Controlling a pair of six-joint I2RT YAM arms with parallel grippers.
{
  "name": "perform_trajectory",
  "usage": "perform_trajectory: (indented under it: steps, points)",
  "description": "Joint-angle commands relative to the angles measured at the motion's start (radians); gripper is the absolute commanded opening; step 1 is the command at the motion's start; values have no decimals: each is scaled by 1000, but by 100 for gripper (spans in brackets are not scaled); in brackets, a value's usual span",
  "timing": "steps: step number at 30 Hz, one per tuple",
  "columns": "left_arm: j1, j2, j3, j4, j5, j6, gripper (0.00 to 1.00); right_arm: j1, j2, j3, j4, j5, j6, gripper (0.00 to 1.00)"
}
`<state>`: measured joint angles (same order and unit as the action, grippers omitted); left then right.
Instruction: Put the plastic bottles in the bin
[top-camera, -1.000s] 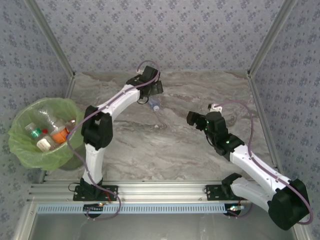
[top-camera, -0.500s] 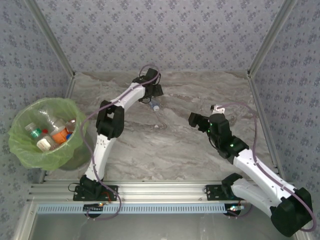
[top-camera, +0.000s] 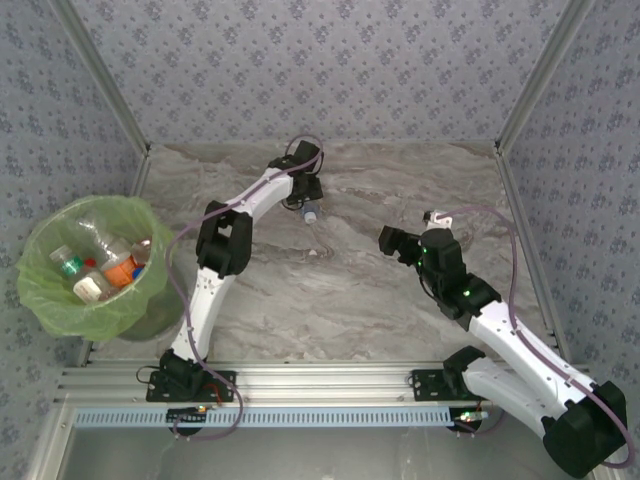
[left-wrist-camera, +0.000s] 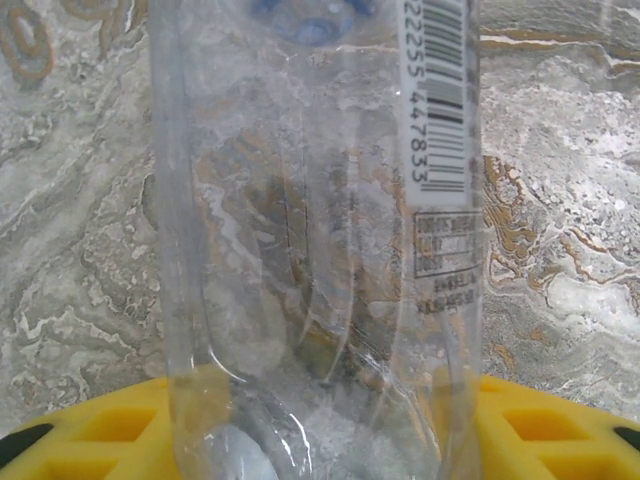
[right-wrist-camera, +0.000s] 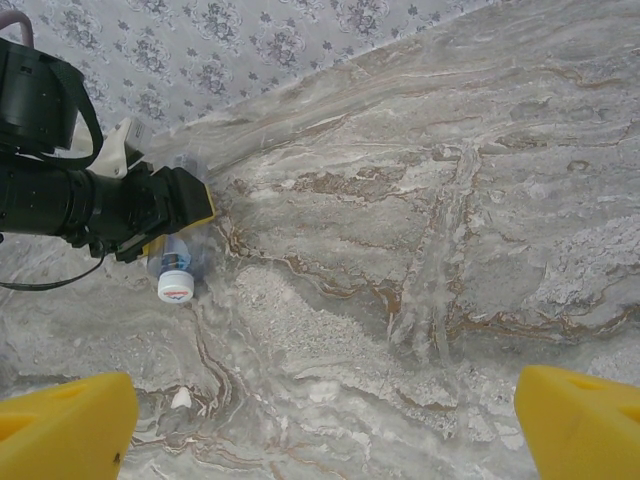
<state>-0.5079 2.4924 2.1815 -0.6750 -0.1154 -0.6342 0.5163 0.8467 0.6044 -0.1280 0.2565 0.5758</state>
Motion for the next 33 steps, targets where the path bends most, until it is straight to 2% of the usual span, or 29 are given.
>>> perform_trajectory:
  steps: [1, 7, 18, 26, 33]
  points:
    - [-14, -96, -36, 27, 42, 60, 52, 1, -7, 8, -1, 8, -17, 99]
    - [-25, -235, -150, 82, 74, 102, 46, 2, 1, 2, 29, -15, -26, 99]
    - [-54, -730, -615, 361, 116, 186, 46, 5, 24, -1, 92, -7, -22, 99]
    - [-55, -1006, -795, 405, 128, 245, 44, 13, 47, -11, 197, -63, -40, 99]
    - [-54, -1191, -844, 341, 99, 292, 43, 40, 82, 8, 239, -111, -92, 99]
